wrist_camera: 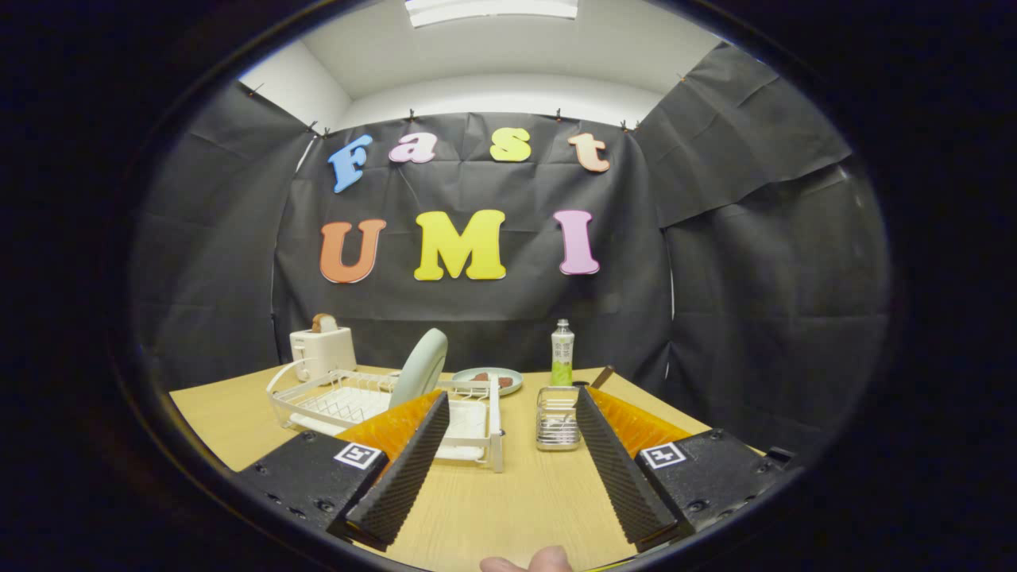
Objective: Take the plate from the dish rack, then take the spoon from the basket and place it into the plate.
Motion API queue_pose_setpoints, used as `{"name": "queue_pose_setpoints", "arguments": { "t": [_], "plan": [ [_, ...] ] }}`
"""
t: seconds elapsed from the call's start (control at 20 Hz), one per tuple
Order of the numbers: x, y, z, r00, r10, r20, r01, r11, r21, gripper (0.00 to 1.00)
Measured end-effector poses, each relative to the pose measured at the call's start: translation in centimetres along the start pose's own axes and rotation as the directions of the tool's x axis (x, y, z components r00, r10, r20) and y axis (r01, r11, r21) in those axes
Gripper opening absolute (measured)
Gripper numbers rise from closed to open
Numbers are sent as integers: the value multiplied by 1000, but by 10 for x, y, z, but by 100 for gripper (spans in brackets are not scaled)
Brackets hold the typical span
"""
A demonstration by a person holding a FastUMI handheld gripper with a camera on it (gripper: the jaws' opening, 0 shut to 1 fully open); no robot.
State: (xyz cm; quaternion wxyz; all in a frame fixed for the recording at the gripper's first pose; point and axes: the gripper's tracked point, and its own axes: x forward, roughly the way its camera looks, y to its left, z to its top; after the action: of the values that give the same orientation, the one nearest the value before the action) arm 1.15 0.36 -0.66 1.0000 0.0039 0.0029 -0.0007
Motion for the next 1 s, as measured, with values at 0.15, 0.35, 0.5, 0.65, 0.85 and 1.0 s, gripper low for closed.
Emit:
{"name": "queue_pose_setpoints", "arguments": {
  "t": [0.15, 0.35, 0.5, 0.65, 0.85, 1.0],
  "plan": [
    [6, 6, 7, 1000, 18, -1, -18, 1000, -18, 100],
    [20, 13, 26, 999, 49, -10, -49, 998, -43, 100],
    [37, 23, 49, 996, 90, -25, -91, 994, -55, 100],
    [54, 32, 75, 990, 131, -52, -135, 988, -73, 100],
    [86, 43, 110, 976, 180, -119, -187, 981, -50, 100],
    [113, 54, 128, 956, 202, -212, -219, 974, -60, 100]
  ]
}}
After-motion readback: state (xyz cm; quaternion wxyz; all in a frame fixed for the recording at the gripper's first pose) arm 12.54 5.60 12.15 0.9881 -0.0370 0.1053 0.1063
